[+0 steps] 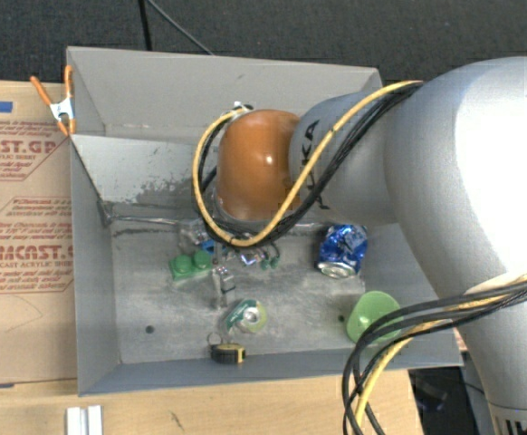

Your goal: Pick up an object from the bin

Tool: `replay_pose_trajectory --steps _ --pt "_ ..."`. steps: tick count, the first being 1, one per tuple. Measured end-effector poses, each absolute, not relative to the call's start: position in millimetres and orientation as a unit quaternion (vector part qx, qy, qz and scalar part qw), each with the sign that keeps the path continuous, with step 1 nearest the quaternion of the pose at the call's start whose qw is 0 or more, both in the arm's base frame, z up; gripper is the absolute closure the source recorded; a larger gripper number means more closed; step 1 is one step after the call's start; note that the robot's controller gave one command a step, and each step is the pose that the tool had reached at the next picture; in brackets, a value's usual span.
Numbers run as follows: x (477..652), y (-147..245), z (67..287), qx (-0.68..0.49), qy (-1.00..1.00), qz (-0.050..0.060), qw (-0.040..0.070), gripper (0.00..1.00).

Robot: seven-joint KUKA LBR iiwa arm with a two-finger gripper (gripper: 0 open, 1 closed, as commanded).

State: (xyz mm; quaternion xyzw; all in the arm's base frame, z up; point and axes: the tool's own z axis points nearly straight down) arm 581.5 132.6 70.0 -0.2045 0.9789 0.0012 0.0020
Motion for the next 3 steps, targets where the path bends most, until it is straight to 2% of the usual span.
replay_pose_trajectory --steps 1,2,3 --pt "581.9 133.9 70.4 -0.205 0.979 0.002 0.003 0.00" --pt "582.4 134.0 70.8 -0.204 0.979 0.003 0.004 1.00" --pt "584.0 134.9 120.8 -0.204 0.979 0.001 0.004 1.00"
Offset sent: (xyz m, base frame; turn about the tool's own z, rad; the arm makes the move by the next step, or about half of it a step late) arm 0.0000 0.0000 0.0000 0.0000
